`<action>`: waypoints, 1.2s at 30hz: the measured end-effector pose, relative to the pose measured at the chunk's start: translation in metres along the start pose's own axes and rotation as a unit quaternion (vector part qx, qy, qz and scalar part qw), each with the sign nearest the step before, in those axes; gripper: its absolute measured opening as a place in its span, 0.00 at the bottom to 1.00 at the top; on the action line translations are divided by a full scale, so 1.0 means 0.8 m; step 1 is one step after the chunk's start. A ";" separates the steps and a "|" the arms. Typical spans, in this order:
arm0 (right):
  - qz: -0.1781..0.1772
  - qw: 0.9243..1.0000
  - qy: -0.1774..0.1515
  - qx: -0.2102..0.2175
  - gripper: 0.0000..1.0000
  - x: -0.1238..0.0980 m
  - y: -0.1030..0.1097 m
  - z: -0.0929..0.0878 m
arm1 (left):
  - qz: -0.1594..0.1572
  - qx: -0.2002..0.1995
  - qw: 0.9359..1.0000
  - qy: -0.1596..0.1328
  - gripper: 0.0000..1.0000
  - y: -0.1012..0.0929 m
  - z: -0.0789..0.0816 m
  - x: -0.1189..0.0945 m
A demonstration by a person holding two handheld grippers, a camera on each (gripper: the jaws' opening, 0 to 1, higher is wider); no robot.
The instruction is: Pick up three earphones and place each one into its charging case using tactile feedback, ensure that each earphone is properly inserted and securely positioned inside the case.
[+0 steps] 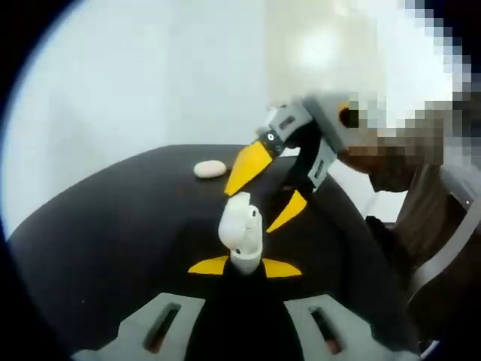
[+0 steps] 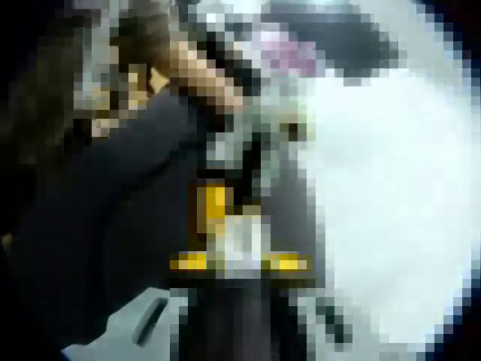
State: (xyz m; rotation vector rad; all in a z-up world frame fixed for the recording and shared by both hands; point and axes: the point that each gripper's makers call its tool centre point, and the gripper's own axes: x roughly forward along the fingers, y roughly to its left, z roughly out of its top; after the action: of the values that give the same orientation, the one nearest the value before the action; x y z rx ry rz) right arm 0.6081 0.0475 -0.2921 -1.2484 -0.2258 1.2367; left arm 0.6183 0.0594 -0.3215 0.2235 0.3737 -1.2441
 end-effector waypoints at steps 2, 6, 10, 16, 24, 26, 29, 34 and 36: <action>-0.007 1.000 -0.001 -0.007 0.27 0.001 0.002 0.000 | 0.001 -0.001 1.000 0.000 0.13 0.001 0.000 0.000; -0.020 0.999 -0.013 -0.024 0.25 0.000 0.001 0.003 | 0.000 -0.002 1.000 -0.001 0.13 0.001 0.000 0.000; -0.037 0.998 -0.031 -0.047 0.04 -0.002 -0.001 0.011 | -0.002 -0.007 1.000 -0.003 0.13 0.002 0.000 -0.001; -0.040 0.997 -0.040 0.059 0.19 -0.004 -0.013 0.008 | -0.002 -0.004 1.000 -0.004 0.13 0.001 0.001 -0.004; 0.060 0.964 -0.057 0.251 0.41 0.012 -0.013 -0.038 | -0.001 0.010 1.000 -0.003 0.13 0.001 0.001 -0.005; 0.086 0.962 -0.072 0.248 0.39 0.017 -0.006 -0.028 | -0.001 0.011 1.000 -0.003 0.13 0.001 0.001 -0.004; 0.096 0.975 -0.062 0.192 0.33 0.023 -0.001 -0.020 | -0.002 0.010 1.000 -0.003 0.13 0.002 0.002 -0.003; 0.076 0.984 -0.065 0.149 0.29 0.015 -0.006 -0.009 | -0.007 -0.017 1.000 0.003 0.12 0.004 0.001 -0.001; 0.052 0.991 -0.072 0.102 0.25 0.009 -0.007 -0.004 | -0.008 -0.027 1.000 0.003 0.12 0.004 0.001 0.000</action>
State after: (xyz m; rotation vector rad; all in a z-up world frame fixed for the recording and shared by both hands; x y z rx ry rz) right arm 0.6164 0.0528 -0.2921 -1.0060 -0.1351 1.4058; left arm 0.6213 0.0605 -0.3209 0.1779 0.4146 -1.2481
